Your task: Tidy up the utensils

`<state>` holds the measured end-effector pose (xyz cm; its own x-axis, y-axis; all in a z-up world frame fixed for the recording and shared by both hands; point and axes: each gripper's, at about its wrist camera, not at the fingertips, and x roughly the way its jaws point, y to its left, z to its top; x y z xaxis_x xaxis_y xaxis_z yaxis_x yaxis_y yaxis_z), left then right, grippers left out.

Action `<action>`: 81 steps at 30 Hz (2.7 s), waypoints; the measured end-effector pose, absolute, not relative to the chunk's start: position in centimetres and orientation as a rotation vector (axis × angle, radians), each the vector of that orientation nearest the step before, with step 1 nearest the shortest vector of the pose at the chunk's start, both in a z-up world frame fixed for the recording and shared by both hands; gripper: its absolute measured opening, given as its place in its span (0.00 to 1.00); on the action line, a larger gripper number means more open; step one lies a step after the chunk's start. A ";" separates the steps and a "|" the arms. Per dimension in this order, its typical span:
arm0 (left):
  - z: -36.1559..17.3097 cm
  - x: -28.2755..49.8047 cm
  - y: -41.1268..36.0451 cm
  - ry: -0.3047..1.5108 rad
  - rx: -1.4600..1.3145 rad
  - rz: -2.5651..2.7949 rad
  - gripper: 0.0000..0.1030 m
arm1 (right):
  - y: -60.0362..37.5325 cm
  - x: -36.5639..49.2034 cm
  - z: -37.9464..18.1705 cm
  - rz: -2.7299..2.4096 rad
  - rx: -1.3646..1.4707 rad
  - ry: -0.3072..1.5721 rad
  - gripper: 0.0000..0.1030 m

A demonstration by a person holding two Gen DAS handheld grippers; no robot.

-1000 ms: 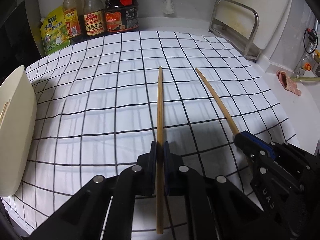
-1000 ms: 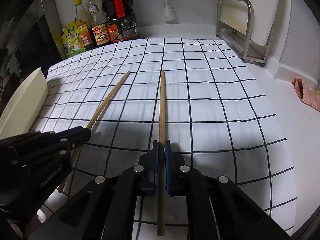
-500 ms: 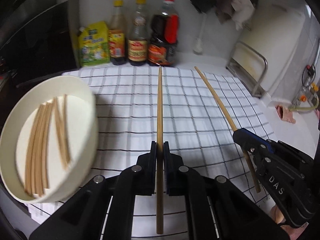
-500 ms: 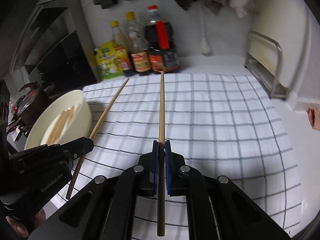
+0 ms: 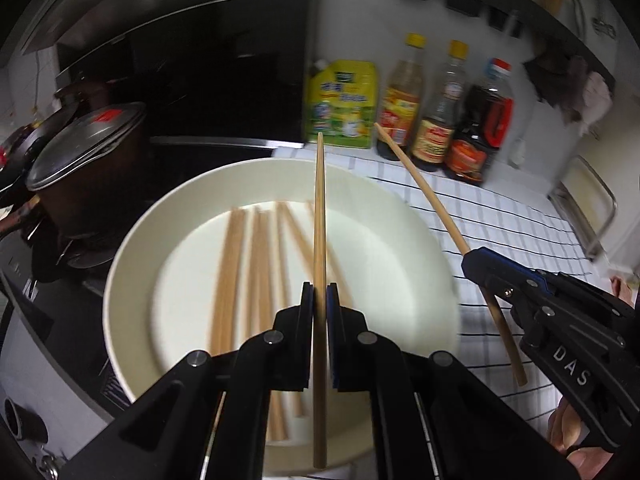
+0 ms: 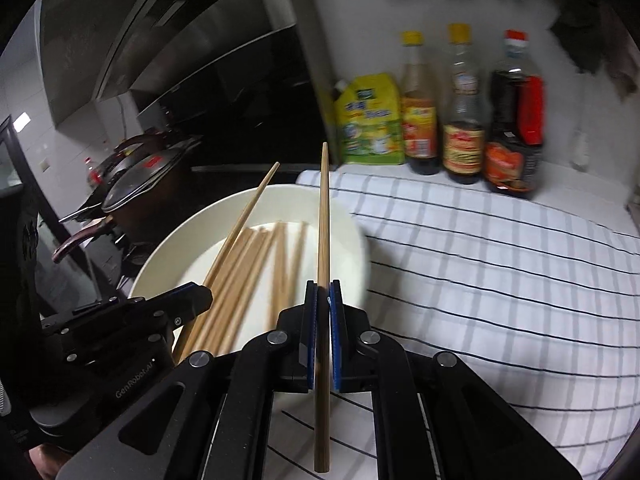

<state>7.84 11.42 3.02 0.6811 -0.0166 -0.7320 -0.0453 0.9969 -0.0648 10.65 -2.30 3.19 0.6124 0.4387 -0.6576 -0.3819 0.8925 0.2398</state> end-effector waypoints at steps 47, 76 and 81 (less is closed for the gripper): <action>2.9 4.9 17.5 0.831 -0.137 0.127 0.64 | 1.1 7.7 2.2 0.445 0.060 0.831 0.30; 4.5 3.2 18.1 0.790 -0.139 0.158 0.81 | 1.3 5.9 3.7 0.436 0.042 0.798 0.37; 4.7 3.1 18.1 0.788 -0.132 0.163 0.82 | 1.1 5.7 3.8 0.429 0.045 0.794 0.37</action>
